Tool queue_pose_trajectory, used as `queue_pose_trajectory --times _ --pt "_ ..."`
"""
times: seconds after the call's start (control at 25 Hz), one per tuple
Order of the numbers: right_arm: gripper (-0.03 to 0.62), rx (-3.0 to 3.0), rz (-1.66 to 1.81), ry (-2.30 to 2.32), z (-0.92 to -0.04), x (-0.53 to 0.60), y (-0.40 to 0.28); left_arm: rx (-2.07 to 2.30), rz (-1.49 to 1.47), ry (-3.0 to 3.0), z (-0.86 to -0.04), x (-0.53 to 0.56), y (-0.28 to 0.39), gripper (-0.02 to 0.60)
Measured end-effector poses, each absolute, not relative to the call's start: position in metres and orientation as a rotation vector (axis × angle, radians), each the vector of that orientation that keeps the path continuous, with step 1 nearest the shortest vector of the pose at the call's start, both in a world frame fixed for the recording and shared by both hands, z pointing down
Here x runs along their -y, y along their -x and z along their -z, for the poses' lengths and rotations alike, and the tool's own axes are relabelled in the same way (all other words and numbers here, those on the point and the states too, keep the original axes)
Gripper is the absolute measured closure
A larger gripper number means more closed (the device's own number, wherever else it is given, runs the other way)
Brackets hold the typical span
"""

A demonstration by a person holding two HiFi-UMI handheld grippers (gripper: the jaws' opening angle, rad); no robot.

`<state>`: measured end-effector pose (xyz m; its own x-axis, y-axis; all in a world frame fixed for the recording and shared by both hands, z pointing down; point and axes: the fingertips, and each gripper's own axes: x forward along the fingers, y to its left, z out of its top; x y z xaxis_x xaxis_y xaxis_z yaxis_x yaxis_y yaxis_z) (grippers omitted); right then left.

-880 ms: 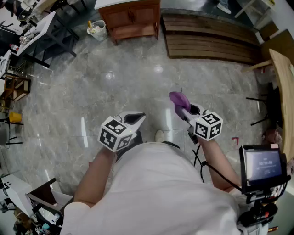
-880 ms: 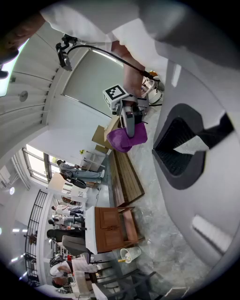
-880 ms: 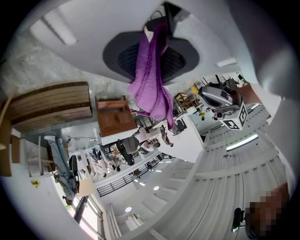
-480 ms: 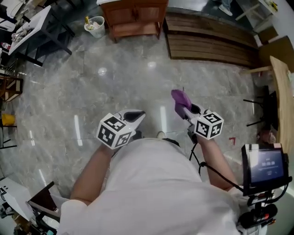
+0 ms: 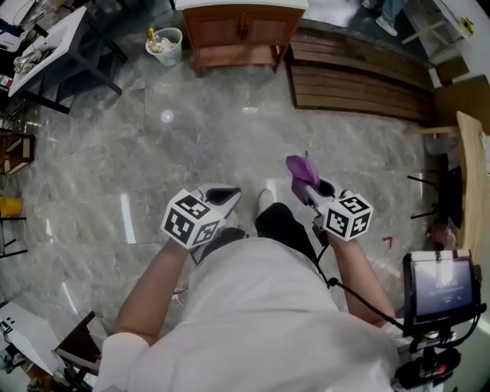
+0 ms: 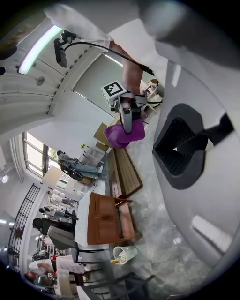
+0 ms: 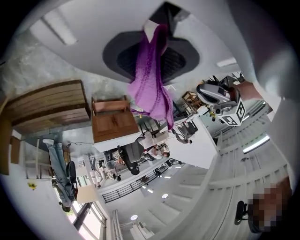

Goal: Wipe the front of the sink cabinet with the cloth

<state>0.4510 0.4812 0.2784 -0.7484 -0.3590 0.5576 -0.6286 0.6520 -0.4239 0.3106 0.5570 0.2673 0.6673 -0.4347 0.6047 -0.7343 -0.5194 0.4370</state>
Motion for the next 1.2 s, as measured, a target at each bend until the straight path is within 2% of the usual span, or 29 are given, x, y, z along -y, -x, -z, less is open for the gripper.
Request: queue_pose_trajectory --times 0.76,1.2 --pt "0.513 2.447 -0.947 -0.714 -0.327 -0.140 -0.426 1.021 -0.641 -2.103 -0.275 -0.232 -0.294 0.574" --pt "0.513 2.308 -1.148 -0.927 -0.395 -0.031 -0.378 0.851 -0.700 -2.171 -0.308 -0.145 -0.232 0.574"
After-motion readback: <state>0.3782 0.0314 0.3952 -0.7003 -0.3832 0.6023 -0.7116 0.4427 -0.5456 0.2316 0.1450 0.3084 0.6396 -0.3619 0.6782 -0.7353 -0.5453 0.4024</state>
